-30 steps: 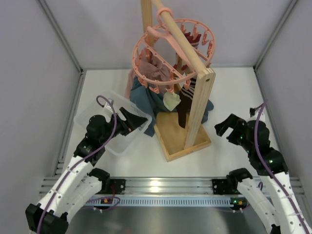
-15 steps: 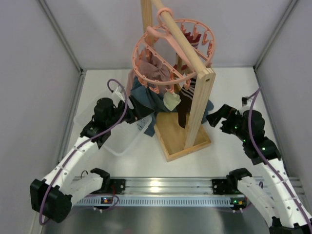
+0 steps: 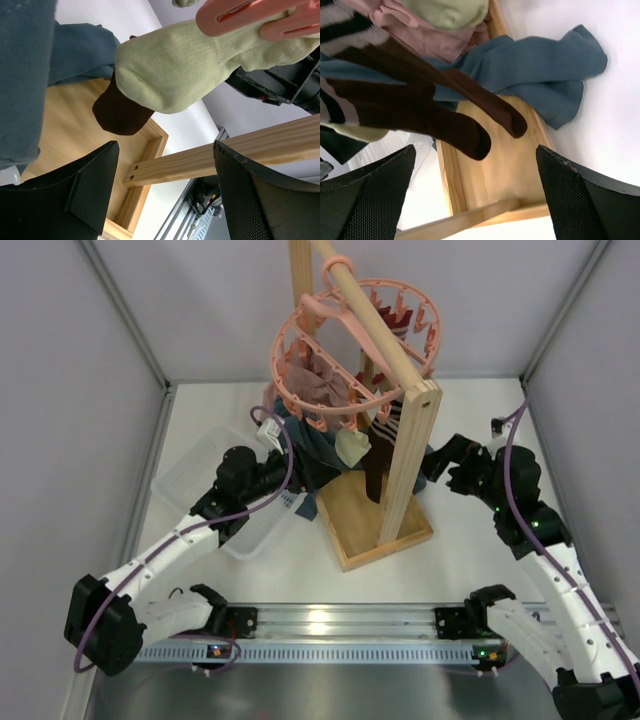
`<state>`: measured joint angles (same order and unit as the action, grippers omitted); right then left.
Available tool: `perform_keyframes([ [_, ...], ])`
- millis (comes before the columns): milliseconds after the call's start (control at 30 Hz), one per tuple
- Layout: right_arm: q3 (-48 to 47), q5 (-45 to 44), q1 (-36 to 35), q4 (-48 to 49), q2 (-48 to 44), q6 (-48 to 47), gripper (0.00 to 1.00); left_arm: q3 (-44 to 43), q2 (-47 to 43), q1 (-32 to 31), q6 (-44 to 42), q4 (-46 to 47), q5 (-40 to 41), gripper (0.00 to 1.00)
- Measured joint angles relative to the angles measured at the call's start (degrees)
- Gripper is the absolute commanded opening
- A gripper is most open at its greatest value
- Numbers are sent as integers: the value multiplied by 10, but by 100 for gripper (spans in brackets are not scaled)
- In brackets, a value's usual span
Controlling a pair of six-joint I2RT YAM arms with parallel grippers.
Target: Remove the socks clipped to the hanger
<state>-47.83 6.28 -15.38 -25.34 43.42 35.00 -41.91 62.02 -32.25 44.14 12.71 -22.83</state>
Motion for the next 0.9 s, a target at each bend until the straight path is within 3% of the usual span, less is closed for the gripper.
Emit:
perform_keyframes([
  [300,-22,28,0,71,95,-21,93,19,-20,-5,-3,27,-2,70],
  [533,1,79,0,133,128,-36,82,19,-69,-17,10,41,-23,66],
  [900,15,110,-7,163,131,-44,82,51,-89,-22,-4,45,22,63],
])
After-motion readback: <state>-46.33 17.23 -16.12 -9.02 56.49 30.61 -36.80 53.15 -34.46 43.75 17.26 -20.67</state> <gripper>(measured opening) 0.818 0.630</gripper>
